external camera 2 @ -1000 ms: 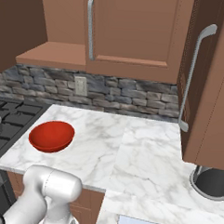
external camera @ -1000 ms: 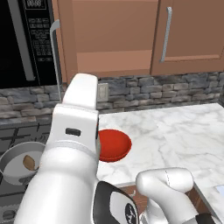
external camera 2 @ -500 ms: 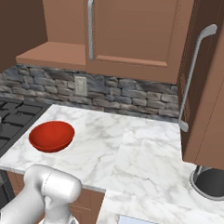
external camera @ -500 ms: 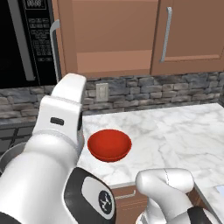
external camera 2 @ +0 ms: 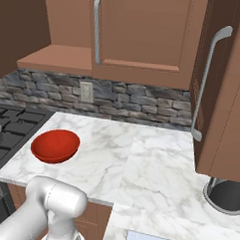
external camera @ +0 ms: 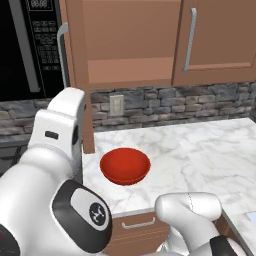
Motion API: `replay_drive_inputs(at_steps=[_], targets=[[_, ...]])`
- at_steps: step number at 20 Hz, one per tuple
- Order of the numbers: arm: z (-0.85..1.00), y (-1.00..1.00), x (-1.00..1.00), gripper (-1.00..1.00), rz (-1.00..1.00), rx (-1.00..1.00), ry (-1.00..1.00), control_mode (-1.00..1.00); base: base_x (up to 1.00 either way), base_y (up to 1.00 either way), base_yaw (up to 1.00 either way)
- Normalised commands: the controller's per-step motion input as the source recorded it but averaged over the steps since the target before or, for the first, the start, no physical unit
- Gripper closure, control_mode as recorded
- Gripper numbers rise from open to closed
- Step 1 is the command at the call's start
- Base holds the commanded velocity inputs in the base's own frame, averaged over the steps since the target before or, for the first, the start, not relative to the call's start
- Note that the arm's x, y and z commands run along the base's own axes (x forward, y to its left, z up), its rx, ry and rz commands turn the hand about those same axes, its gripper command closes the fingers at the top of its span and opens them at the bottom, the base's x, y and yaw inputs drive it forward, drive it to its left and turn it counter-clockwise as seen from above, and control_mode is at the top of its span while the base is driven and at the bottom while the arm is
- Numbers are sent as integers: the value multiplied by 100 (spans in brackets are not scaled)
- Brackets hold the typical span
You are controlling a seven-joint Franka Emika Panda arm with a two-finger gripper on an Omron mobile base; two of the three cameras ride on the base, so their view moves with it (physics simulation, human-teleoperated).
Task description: Open the cabinet and move the ladle to the pot. Then close the cabinet.
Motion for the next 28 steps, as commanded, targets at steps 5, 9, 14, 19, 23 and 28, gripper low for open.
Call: replay_drive_inputs(at_steps=[5,9,14,19,23,28], targets=[[-25,23,26,-100,0,0,0,-100,0,0,0],[-22,31,13,-100,0,0,0,-100,0,0,0],[-13,8,14,-100,0,0,0,-100,0,0,0],[-4,0,18,-100,0,0,0,-100,0,0,0],[0,0,17,-100,0,0,0,-100,0,0,0],[0,-1,3,-100,0,0,0,-100,0,0,0]])
